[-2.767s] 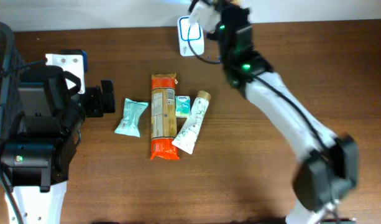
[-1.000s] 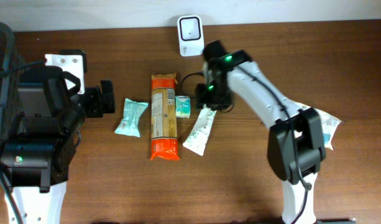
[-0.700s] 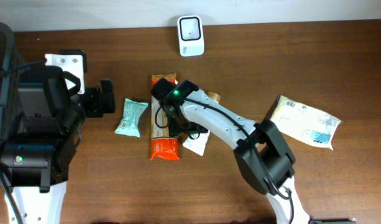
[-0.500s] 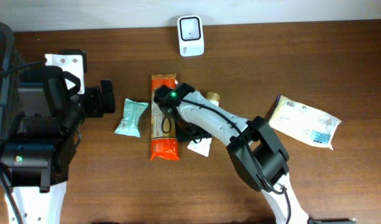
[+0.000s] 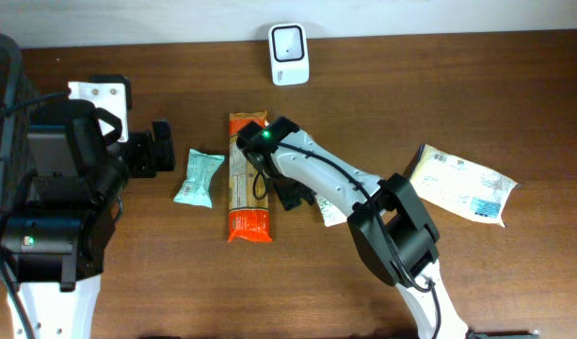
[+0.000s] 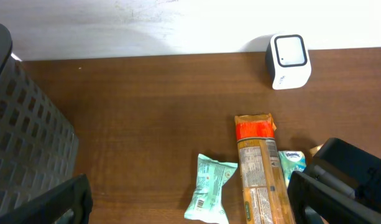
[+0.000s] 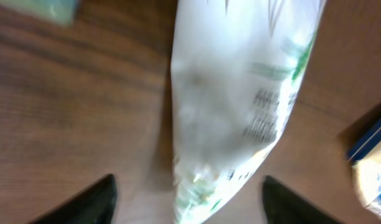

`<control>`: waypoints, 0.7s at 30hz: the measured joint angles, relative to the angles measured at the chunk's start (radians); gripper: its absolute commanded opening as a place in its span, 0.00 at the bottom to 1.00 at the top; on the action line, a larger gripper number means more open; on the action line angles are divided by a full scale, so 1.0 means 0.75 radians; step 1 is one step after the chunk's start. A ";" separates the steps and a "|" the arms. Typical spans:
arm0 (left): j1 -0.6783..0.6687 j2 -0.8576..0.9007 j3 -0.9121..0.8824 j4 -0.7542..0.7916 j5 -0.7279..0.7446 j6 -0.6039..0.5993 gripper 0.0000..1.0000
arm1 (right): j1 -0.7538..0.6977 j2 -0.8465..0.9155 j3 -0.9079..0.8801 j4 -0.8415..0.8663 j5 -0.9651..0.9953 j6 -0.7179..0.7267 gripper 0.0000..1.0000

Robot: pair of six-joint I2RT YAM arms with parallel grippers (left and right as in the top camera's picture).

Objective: Scan the item barcode

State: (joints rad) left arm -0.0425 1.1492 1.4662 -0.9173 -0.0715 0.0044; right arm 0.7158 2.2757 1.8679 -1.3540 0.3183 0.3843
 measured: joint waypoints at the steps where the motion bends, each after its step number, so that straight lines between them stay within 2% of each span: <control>1: 0.000 0.000 0.000 -0.001 -0.001 0.000 0.99 | 0.000 0.001 -0.002 0.054 0.037 -0.028 0.77; 7: 0.000 0.000 0.000 -0.001 0.000 0.000 0.99 | 0.000 0.050 -0.011 0.211 0.239 -0.040 0.74; 9: 0.000 0.000 0.000 -0.001 0.000 0.000 0.99 | 0.000 0.100 -0.013 0.208 0.269 -0.040 0.66; 12: 0.000 0.000 0.000 -0.001 0.000 0.000 0.99 | 0.000 0.117 -0.012 0.208 0.311 -0.053 0.48; 16: 0.000 0.000 0.000 0.000 0.000 0.000 0.99 | 0.001 0.127 -0.012 0.209 0.319 -0.056 0.04; 21: 0.000 0.000 0.000 -0.001 0.000 0.000 0.99 | 0.001 0.121 0.014 0.171 0.343 -0.062 0.04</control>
State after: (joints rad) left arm -0.0425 1.1492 1.4662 -0.9176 -0.0715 0.0044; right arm 0.7166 2.3665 1.8782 -1.2255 0.5755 0.3382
